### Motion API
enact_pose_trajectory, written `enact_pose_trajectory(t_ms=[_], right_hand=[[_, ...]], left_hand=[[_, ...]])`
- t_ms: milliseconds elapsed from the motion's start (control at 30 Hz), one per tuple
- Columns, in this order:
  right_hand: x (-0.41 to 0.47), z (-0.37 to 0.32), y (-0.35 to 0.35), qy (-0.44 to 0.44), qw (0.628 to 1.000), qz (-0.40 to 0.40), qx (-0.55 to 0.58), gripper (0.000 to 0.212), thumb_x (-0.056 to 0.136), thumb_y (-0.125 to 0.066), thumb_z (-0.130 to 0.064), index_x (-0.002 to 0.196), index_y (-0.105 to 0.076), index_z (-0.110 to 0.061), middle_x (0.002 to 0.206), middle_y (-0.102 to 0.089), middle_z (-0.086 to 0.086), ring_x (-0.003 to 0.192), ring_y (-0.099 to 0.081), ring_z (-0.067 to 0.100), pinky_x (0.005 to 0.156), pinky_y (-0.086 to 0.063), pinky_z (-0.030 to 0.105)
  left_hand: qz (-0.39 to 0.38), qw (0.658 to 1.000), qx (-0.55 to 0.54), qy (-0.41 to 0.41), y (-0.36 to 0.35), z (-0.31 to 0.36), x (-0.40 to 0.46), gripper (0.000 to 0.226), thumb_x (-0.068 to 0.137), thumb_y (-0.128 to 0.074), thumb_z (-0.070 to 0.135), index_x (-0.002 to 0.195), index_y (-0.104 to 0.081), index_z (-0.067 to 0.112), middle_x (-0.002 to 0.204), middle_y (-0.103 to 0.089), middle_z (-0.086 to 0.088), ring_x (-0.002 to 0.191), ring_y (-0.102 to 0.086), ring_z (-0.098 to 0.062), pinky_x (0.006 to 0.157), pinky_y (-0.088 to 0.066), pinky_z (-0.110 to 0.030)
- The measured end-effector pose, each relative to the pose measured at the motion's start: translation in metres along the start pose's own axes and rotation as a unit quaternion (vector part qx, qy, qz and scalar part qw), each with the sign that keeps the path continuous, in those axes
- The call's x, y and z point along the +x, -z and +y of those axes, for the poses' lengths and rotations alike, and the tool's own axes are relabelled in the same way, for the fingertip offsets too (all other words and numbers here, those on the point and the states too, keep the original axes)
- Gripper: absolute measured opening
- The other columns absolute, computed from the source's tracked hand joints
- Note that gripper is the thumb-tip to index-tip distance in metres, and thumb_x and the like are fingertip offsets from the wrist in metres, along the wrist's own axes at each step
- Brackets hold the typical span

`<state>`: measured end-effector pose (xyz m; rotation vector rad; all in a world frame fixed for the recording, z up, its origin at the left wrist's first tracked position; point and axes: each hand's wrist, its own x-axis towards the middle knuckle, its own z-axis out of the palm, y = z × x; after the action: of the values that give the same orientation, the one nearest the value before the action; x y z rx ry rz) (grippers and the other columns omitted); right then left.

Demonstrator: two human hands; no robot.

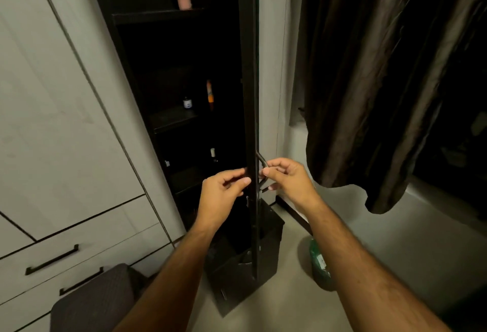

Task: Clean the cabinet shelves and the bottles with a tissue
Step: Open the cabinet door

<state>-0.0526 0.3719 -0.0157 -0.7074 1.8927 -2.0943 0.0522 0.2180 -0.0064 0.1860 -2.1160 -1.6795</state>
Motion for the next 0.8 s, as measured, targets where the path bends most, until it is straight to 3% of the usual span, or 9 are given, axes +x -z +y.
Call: enact_pose_trajectory(t_ms=[167,300,400,467,567,800], right_hand=[[-0.007,0.003,0.031,0.008,0.999,0.044,-0.004,0.011,0.091,-0.062,-0.004,0.099,-0.07,-0.005,0.083,-0.073,0.007,0.077,-0.068,0.016,0.059,-0.054,0.027],[-0.011,0.0,0.056,0.006,0.996,0.082,-0.013,0.013,0.092,-0.06,-0.003,0.096,-0.071,-0.009,0.08,-0.072,0.003,0.074,-0.066,0.012,0.06,-0.053,0.028],[-0.012,0.0,0.076,0.01,0.993,0.111,-0.029,0.014,0.094,-0.06,-0.006,0.103,-0.07,-0.006,0.092,-0.073,0.013,0.083,-0.068,0.021,0.063,-0.054,0.031],[-0.012,0.0,0.089,0.006,0.992,0.127,-0.025,0.017,0.094,-0.059,-0.009,0.107,-0.069,-0.003,0.095,-0.072,0.017,0.085,-0.068,0.024,0.063,-0.055,0.031],[-0.011,-0.002,0.102,-0.003,0.989,0.145,-0.01,0.015,0.095,-0.059,-0.011,0.103,-0.07,-0.009,0.092,-0.073,0.011,0.082,-0.07,0.021,0.066,-0.056,0.033],[0.001,-0.006,0.145,-0.023,0.989,0.143,-0.017,0.013,0.095,-0.058,-0.012,0.1,-0.071,-0.011,0.09,-0.072,0.013,0.083,-0.069,0.028,0.08,-0.055,0.051]], left_hand=[[-0.056,0.998,0.022,-0.014,-0.028,0.003,0.014,0.053,0.08,-0.075,0.017,0.127,-0.056,0.032,0.124,-0.063,0.01,0.111,-0.061,0.0,0.096,-0.052,-0.031],[-0.097,0.991,0.077,-0.051,-0.051,0.009,0.034,0.084,0.072,-0.082,0.027,0.139,-0.035,0.046,0.148,-0.039,0.016,0.127,-0.041,0.008,0.103,-0.043,-0.024],[-0.144,0.974,0.141,-0.1,-0.07,0.017,0.049,0.098,0.071,-0.082,0.035,0.147,-0.021,0.047,0.157,-0.016,0.022,0.14,-0.022,0.005,0.113,-0.032,-0.029],[-0.171,0.963,0.171,-0.122,-0.083,0.021,0.056,0.097,0.075,-0.079,0.037,0.147,-0.015,0.049,0.158,-0.008,0.025,0.142,-0.016,0.003,0.116,-0.025,-0.032],[-0.175,0.946,0.219,-0.161,-0.1,0.027,0.066,0.088,0.082,-0.072,0.037,0.148,-0.015,0.046,0.158,-0.003,0.026,0.14,-0.01,0.008,0.113,-0.019,-0.024],[-0.132,0.92,0.298,-0.218,-0.142,0.033,0.084,0.095,0.083,-0.071,0.04,0.149,-0.004,0.044,0.16,0.007,0.019,0.143,-0.007,0.001,0.105,-0.023,-0.022]])
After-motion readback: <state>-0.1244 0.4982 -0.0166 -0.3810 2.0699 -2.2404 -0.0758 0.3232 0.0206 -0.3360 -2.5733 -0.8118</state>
